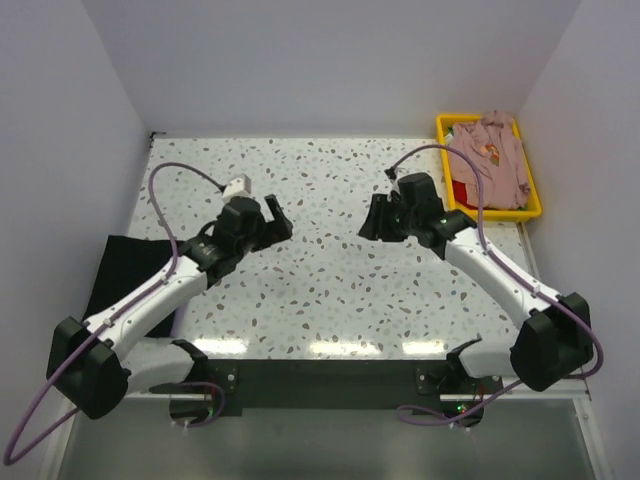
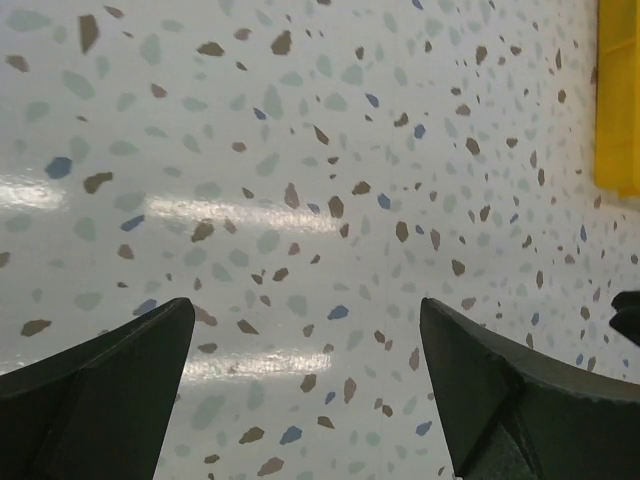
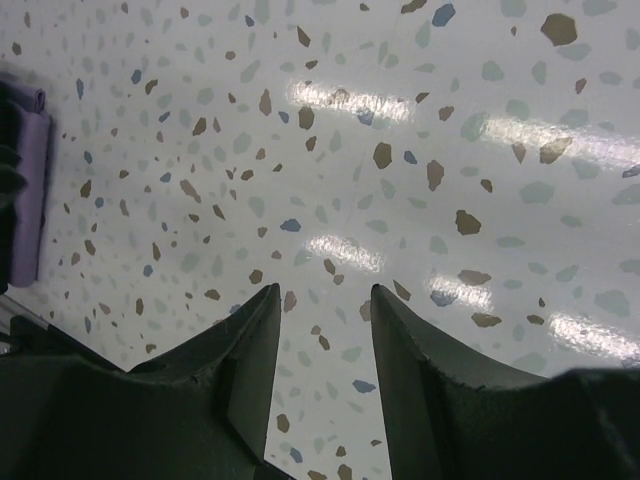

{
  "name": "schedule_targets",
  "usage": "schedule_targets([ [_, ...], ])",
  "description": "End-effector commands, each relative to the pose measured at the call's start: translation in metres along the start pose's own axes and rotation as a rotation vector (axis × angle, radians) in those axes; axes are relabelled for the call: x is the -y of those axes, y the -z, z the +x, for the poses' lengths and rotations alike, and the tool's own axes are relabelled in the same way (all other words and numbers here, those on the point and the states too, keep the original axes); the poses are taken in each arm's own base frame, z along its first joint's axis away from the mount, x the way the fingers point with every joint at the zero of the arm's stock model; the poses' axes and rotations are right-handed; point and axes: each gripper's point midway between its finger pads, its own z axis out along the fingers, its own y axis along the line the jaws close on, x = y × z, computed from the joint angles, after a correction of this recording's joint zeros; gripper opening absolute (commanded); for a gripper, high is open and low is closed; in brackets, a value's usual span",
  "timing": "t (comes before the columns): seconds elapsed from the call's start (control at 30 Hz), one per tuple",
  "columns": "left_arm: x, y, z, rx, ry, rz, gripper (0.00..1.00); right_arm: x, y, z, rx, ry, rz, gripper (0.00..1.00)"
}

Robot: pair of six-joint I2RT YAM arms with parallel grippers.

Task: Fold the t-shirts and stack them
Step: Reset both grippers

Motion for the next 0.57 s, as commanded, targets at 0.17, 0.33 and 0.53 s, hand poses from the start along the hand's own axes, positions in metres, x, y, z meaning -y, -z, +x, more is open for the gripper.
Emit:
schedule_targets([
  [0.17,0.077,-0.012,0.039,0.008,-0.119,0.27,1.0,0.014,0.039,-0.019,0.218,0.026,0.07,0.46],
  [0.33,0.086,-0.012,0.051,-0.013,-0.122,0.34,1.0,0.03,0.045,-0.003,0.243,0.024,0.108,0.47],
  [0.53,0.088,-0.006,0.046,-0.002,-0.127,0.358,1.0,0.036,0.048,0.003,0.248,0.028,0.124,0.47],
])
